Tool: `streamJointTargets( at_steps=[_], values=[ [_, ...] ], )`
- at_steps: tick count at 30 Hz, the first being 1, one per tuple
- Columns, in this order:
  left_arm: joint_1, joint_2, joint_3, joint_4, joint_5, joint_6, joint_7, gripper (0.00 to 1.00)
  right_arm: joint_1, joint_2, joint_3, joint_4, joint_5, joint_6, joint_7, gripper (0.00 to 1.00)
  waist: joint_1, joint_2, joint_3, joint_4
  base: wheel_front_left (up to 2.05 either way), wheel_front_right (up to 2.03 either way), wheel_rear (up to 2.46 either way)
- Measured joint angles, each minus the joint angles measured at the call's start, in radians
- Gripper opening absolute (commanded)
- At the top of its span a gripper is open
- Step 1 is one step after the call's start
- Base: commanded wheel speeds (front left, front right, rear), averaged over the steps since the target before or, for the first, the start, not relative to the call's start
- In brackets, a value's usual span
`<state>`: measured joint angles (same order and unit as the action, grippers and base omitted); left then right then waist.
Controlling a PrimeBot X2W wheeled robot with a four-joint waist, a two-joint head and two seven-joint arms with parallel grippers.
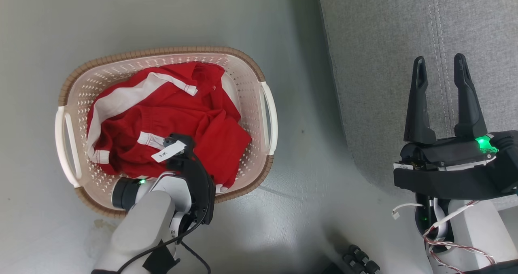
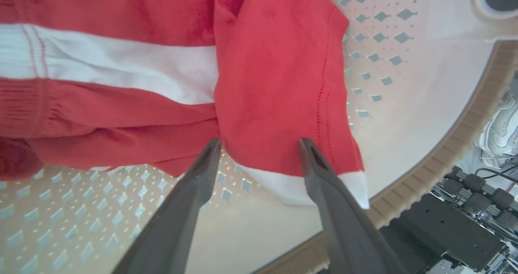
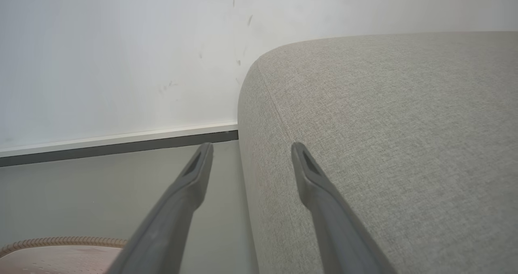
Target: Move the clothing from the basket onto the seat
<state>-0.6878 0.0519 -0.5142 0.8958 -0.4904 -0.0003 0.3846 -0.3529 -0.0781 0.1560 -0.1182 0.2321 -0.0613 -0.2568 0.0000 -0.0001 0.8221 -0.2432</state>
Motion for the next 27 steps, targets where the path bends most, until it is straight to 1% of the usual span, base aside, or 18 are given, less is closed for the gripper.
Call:
streamJointTargets(
  at_steps=[10, 11, 12, 13, 14, 15, 16, 20, 22, 27],
  values=[
    [0.000, 0.000, -0.061, -0.033, -0.066, 0.009, -0.001, 1.00, 0.000, 0.007, 0.004, 0.000, -0.002, 0.015, 0.000, 1.00, 0.0001, 0.0001, 0.013, -0.012, 0.00, 0.00, 0.00],
    [0.000, 0.001, -0.068, -0.036, -0.071, 0.010, -0.001, 0.94, 0.000, 0.007, 0.004, 0.000, -0.002, 0.017, 0.000, 1.00, 0.0000, 0.0001, 0.014, -0.013, 0.00, 0.00, 0.00],
    [0.000, 0.001, -0.075, -0.038, -0.074, 0.011, -0.001, 0.78, 0.000, 0.008, 0.003, 0.000, -0.002, 0.017, 0.000, 1.00, 0.0000, 0.0000, 0.016, -0.013, 0.00, 0.00, 0.00],
    [-0.001, 0.001, -0.081, -0.039, -0.076, 0.012, -0.001, 0.51, 0.000, 0.008, 0.002, 0.000, -0.002, 0.018, 0.000, 1.00, 0.0000, 0.0001, 0.017, -0.014, 0.00, 0.00, 0.00],
    [-0.001, 0.000, -0.086, -0.040, -0.080, 0.016, -0.001, 0.37, 0.000, 0.008, 0.001, 0.000, -0.002, 0.018, 0.000, 1.00, 0.0000, 0.0001, 0.018, -0.014, 0.00, 0.00, 0.00],
    [-0.001, 0.000, -0.086, -0.040, -0.080, 0.016, -0.001, 0.37, 0.000, 0.008, 0.001, 0.000, -0.002, 0.018, 0.000, 1.00, 0.0000, 0.0001, 0.018, -0.014, 0.00, 0.00, 0.00],
    [-0.001, 0.000, -0.091, -0.041, -0.081, 0.018, -0.001, 0.00, 0.000, 0.008, -0.002, 0.000, -0.002, 0.018, 0.000, 1.00, 0.0000, 0.0001, 0.020, -0.014, 0.00, 0.00, 0.00],
    [-0.001, 0.001, -0.114, -0.046, -0.107, 0.019, -0.001, 0.00, 0.000, 0.009, -0.007, 0.000, -0.002, 0.019, 0.000, 1.00, 0.0001, 0.0001, 0.023, -0.011, 0.00, 0.00, 0.00],
    [-0.001, 0.001, -0.121, -0.053, -0.123, 0.023, -0.001, 0.00, 0.000, 0.010, -0.009, 0.000, -0.002, 0.026, 0.000, 1.00, 0.0000, 0.0001, 0.023, -0.010, 0.00, 0.00, 0.00],
    [-0.006, 0.001, -0.126, -0.126, -0.212, 0.035, -0.066, 0.00, 0.000, 0.012, -0.019, 0.014, -0.007, 0.027, 0.000, 1.00, 0.0000, 0.0001, 0.010, 0.000, 0.00, 0.00, 0.00]
  ],
)
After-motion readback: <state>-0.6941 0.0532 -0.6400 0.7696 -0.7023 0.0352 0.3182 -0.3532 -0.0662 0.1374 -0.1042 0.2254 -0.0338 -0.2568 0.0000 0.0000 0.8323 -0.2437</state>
